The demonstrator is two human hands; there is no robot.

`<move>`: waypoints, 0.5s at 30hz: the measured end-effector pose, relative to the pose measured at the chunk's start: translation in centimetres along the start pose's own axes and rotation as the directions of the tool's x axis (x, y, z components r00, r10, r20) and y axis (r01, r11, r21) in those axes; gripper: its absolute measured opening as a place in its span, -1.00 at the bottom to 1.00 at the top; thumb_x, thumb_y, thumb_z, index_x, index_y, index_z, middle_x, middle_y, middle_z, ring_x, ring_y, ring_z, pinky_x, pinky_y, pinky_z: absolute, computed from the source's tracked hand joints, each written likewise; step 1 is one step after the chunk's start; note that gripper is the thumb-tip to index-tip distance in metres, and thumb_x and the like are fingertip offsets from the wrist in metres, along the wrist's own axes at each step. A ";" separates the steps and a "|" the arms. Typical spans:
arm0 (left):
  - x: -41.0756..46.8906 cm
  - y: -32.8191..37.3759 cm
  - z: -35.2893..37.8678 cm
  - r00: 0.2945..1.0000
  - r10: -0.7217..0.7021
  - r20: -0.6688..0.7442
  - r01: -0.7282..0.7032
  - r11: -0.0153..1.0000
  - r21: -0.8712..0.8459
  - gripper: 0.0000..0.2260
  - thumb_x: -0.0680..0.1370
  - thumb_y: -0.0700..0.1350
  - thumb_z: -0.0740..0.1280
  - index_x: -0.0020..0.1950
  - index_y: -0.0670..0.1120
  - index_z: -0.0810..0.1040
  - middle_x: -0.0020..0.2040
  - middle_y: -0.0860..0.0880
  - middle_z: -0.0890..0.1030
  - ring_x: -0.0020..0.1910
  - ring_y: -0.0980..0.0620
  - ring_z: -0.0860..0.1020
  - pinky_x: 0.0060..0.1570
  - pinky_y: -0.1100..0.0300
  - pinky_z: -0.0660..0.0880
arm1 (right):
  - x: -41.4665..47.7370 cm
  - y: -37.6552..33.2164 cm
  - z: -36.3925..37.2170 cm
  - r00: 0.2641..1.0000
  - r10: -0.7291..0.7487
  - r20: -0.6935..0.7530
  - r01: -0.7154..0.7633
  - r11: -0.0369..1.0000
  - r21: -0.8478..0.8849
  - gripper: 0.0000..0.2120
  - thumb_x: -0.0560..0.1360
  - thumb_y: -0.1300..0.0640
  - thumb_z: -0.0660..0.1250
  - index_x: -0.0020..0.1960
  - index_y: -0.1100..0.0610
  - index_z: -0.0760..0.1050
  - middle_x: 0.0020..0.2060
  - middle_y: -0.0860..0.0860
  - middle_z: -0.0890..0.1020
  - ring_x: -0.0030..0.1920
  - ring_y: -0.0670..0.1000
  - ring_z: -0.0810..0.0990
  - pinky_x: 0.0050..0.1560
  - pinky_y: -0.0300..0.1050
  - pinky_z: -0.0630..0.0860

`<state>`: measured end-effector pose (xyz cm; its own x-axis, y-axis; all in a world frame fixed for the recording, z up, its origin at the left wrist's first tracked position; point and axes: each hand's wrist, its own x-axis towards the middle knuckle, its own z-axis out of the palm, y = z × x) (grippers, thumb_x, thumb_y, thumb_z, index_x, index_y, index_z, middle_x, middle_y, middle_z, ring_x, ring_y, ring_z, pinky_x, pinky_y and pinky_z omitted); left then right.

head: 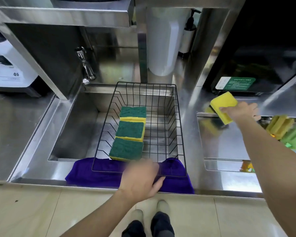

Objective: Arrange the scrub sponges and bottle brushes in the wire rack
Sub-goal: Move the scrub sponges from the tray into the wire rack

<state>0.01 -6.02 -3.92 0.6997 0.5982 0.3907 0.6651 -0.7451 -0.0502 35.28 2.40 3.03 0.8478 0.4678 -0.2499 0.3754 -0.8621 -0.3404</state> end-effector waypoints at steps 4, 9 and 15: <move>0.1 0.1 -0.1 1.000 -0.006 0.003 0.006 1.000 -0.009 -0.69 0.45 0.16 0.28 -0.24 -0.08 0.50 -0.33 -0.02 0.49 -0.35 -0.04 0.46 -0.39 0.14 0.38 | -0.7 0.3 -0.1 0.998 0.007 0.061 -0.013 0.995 0.097 -0.16 0.28 -0.09 0.53 0.37 0.27 0.24 0.37 0.25 0.22 0.36 0.23 0.28 0.35 0.16 0.25; 0.2 0.0 -0.1 1.000 -0.013 0.000 0.013 1.000 -0.018 -0.70 0.45 0.16 0.28 -0.24 -0.08 0.49 -0.32 -0.02 0.50 -0.35 -0.04 0.46 -0.39 0.14 0.37 | -2.4 -0.1 0.6 0.978 -0.204 0.037 0.182 0.929 0.323 -0.35 0.28 0.13 0.55 0.23 0.28 0.32 0.18 0.20 0.41 0.25 0.21 0.43 -0.05 -0.03 0.40; 0.0 -0.2 0.0 1.000 0.011 0.003 -0.011 1.000 -0.029 -0.69 0.48 0.16 0.24 -0.20 -0.08 0.51 -0.32 -0.02 0.50 -0.34 -0.04 0.46 -0.38 0.13 0.38 | -6.2 -3.5 0.6 0.912 -0.405 -0.061 0.398 0.841 0.366 -0.33 0.34 0.19 0.50 0.33 0.29 0.26 0.30 0.23 0.30 0.23 0.21 0.42 0.23 0.00 0.42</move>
<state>-0.08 -5.87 -3.87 0.7077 0.5911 0.3869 0.6497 -0.7597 -0.0275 28.48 2.66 5.21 0.6444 0.7639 -0.0344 0.5162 -0.4677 -0.7175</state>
